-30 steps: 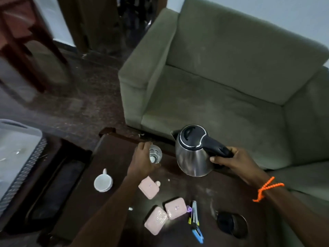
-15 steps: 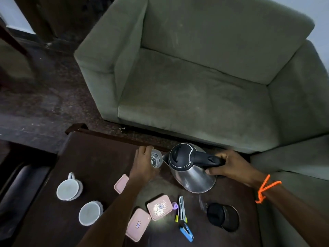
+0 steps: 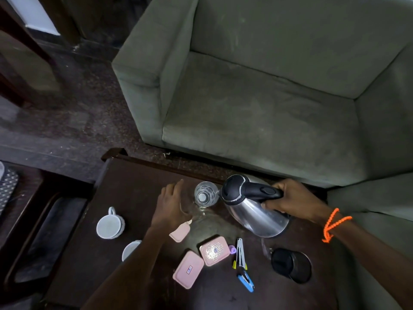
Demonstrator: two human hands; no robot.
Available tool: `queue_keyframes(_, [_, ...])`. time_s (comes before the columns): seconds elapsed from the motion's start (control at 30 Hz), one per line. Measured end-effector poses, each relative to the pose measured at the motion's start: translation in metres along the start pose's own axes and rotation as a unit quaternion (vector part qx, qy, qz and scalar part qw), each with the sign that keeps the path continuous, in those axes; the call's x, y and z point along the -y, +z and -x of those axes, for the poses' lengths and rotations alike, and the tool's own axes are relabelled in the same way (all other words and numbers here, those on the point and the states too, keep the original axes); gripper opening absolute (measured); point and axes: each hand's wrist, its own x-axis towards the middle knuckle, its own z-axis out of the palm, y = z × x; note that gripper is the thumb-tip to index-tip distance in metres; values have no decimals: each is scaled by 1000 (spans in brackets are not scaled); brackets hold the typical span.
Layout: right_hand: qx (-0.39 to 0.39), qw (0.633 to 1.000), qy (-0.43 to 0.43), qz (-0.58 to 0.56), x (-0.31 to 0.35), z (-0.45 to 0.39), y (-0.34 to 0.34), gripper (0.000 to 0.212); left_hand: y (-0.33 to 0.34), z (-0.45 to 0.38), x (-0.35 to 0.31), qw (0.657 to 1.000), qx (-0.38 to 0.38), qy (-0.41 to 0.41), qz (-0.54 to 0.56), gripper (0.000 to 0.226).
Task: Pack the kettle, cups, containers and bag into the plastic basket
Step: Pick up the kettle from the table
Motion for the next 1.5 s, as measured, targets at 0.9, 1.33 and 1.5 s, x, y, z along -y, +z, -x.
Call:
queue_keyframes(0.9, [-12,982,-71,173,43,-11,6,36,-8,50,49,997,-22,-62,-31,73])
queue_keyframes(1.33, [-24,976,-67,207,53,5,-4,33,-18,61,50,996,-12,-73,-39,72])
queue_keyframes(1.5, [-33,975,-66,208,60,17,-15,33,-17,65,52,996,-1,-76,-42,72])
